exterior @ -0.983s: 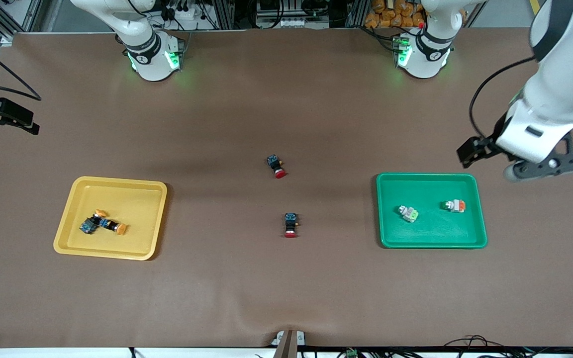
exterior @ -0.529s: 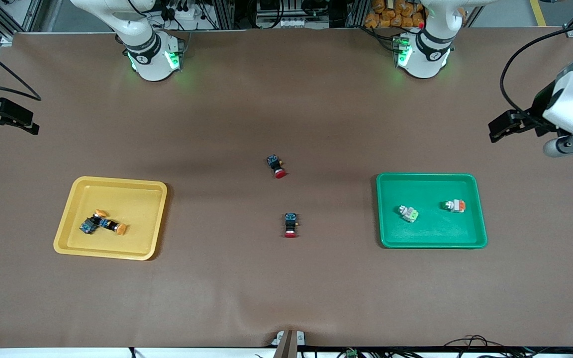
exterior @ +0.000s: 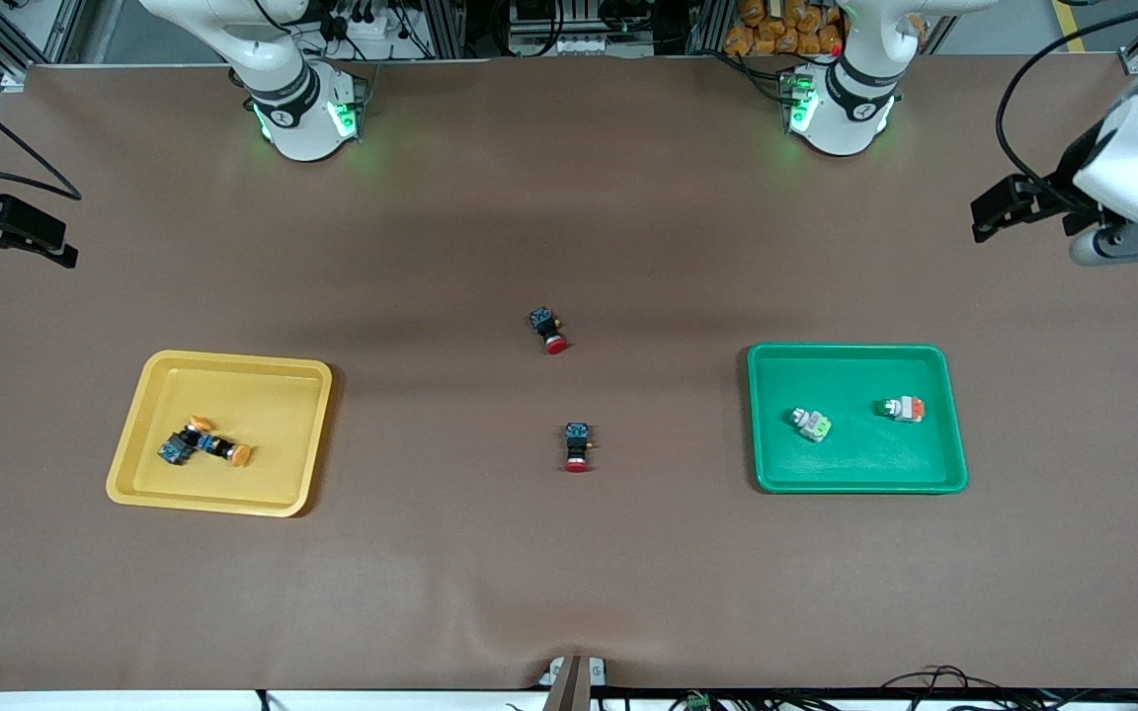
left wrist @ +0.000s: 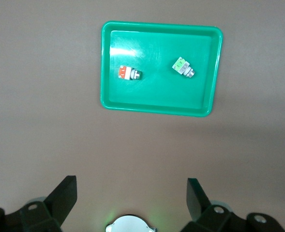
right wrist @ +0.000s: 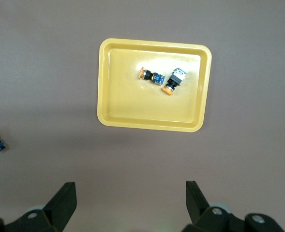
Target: Place green and yellow buttons in trays
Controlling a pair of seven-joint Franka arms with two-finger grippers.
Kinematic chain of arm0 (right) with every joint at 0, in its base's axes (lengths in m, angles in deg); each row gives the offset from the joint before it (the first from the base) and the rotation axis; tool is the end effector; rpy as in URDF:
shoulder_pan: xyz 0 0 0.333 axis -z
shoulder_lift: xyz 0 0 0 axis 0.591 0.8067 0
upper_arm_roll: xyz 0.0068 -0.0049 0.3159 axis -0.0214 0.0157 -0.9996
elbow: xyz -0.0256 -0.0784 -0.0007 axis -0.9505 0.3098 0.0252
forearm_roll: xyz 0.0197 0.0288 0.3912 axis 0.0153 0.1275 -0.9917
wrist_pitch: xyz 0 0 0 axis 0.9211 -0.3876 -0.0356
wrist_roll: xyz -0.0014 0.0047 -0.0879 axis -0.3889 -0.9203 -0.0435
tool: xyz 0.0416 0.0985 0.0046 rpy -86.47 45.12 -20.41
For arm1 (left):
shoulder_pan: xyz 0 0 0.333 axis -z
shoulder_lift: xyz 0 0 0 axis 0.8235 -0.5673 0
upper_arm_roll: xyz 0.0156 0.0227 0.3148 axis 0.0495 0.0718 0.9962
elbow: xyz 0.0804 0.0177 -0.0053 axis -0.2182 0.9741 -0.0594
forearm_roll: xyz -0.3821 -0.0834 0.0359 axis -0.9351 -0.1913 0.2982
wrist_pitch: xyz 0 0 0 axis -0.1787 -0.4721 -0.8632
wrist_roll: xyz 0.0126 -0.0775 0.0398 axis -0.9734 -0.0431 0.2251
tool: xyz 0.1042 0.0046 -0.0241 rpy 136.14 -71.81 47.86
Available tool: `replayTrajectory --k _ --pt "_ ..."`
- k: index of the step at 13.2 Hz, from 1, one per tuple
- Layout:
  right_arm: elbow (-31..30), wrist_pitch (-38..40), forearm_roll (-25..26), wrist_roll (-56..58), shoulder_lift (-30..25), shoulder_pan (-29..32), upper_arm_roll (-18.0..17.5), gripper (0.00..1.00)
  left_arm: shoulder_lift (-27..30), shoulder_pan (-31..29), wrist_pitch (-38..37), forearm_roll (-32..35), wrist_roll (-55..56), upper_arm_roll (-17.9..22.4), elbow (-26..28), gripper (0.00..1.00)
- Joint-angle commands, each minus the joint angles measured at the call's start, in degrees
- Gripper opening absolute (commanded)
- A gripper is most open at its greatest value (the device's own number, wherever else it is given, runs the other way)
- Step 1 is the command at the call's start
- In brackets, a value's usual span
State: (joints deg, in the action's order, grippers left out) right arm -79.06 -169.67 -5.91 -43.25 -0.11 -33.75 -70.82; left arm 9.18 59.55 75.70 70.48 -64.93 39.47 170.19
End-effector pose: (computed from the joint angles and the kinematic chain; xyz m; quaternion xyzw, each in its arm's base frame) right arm 0.5513 -0.0313 0.6365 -0.9996 -0.0018 0.0252 0.0110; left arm 0.5185 -0.0657 0.6252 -0.9988 -0.0245 0.0338 0.0266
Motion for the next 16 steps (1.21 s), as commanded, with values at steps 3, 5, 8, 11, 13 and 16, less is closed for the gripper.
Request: replayTrajectory --k 3,5,8,11,13,16 --pt "0.7 0.1 0.2 -1.0 0.2 0.2 -0.3 1.0 3.6 1.7 0.4 -1.0 -1.8 2.8 2.6 1.0" --pt "0.7 0.1 0.2 -1.0 0.3 0.2 -0.3 1.0 3.3 1.3 0.3 -0.9 -1.9 2.6 2.2 1.0" --pt "0.6 -0.8 0.1 -1.1 0.3 0.3 -0.3 1.0 3.2 1.3 0.1 -0.9 -1.9 2.3 0.8 1.0" --pt "0.6 -0.9 0.1 -1.1 0.3 0.2 -0.3 1.0 3.2 1.6 0.0 -0.9 -2.1 2.0 -0.1 1.0" --pt "0.6 -0.8 0.1 -1.1 0.3 0.2 -0.3 1.0 3.2 1.6 -0.4 -0.9 -2.0 2.0 -0.6 1.0" --pt "0.6 -0.9 0.1 -1.1 0.3 0.2 -0.3 1.0 2.5 1.6 -1.1 -1.0 -1.9 2.0 -1.3 1.0"
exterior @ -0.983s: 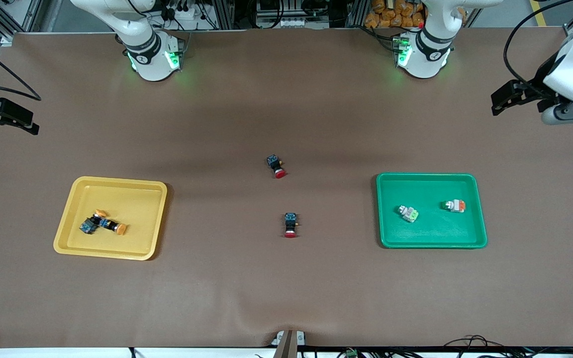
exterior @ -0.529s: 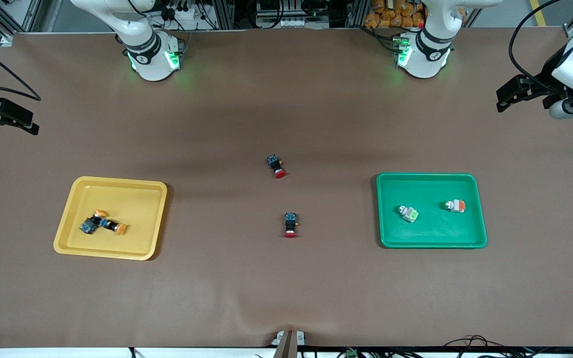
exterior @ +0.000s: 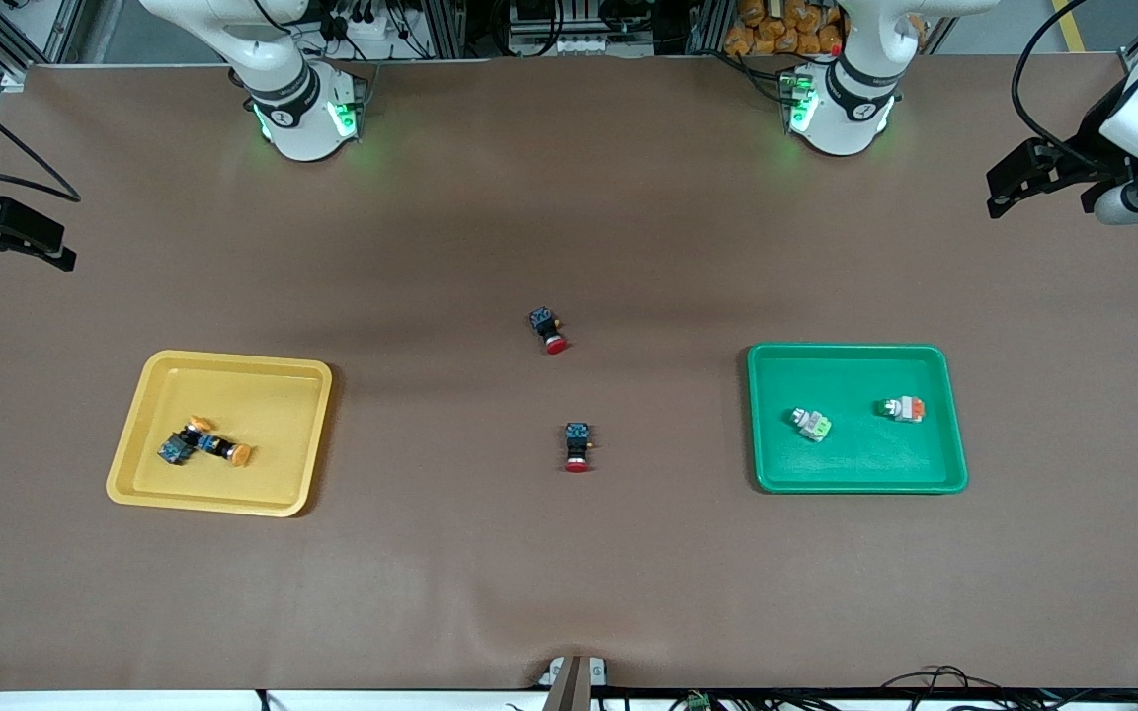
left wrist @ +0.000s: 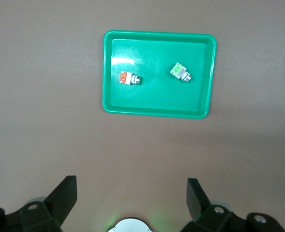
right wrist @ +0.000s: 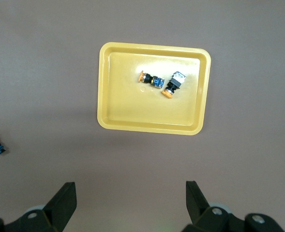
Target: Place green and yellow buttons in trays
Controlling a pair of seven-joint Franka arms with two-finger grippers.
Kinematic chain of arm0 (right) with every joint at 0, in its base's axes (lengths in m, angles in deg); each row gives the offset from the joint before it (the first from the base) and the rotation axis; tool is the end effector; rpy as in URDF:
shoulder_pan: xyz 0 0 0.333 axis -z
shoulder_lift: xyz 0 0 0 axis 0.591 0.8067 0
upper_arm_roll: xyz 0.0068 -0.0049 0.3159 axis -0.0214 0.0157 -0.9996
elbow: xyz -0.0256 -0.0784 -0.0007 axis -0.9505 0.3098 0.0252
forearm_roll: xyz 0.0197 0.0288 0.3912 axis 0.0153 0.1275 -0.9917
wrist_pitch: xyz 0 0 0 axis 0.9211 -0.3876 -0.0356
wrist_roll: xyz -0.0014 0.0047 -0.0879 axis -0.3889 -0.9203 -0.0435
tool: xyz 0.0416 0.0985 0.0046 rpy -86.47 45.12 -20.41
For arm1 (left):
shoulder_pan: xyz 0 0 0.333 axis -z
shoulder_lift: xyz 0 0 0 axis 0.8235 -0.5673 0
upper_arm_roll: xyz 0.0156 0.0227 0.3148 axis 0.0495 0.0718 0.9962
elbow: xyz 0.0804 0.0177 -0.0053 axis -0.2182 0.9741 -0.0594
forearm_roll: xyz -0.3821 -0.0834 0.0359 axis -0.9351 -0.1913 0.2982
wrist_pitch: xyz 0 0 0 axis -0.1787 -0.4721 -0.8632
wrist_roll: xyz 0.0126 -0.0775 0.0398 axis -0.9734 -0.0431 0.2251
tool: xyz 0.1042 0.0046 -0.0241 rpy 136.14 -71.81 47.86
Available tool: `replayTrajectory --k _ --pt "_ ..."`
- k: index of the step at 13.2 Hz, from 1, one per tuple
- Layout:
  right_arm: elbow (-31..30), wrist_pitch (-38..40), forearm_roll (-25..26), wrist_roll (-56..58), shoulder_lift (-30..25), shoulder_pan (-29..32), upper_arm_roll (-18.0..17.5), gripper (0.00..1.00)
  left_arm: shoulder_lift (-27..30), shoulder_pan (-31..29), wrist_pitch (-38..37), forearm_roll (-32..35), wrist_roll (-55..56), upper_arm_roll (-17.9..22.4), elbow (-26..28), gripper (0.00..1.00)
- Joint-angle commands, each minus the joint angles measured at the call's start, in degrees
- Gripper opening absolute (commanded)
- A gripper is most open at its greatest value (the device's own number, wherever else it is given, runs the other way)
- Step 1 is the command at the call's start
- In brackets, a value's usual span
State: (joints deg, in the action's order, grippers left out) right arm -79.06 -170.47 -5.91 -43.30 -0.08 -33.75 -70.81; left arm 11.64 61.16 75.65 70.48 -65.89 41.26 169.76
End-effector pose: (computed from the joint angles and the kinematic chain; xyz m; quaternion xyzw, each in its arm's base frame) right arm 0.5530 -0.0315 0.6373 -0.9998 -0.0012 0.0185 0.0106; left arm 0.5057 -0.0621 0.6508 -0.9995 -0.0182 0.0096 0.0222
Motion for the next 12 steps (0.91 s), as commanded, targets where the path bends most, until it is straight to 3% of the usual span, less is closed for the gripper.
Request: replayTrajectory --k 1,12 --pt "0.6 -0.1 0.0 -1.0 0.2 0.1 -0.3 1.0 0.0 0.0 -1.2 -1.0 -1.0 0.2 -1.1 1.0" --pt "0.5 -0.1 0.0 -1.0 0.4 0.2 -0.3 1.0 -0.9 -0.4 -1.6 -1.0 -0.9 0.3 -1.9 1.0"
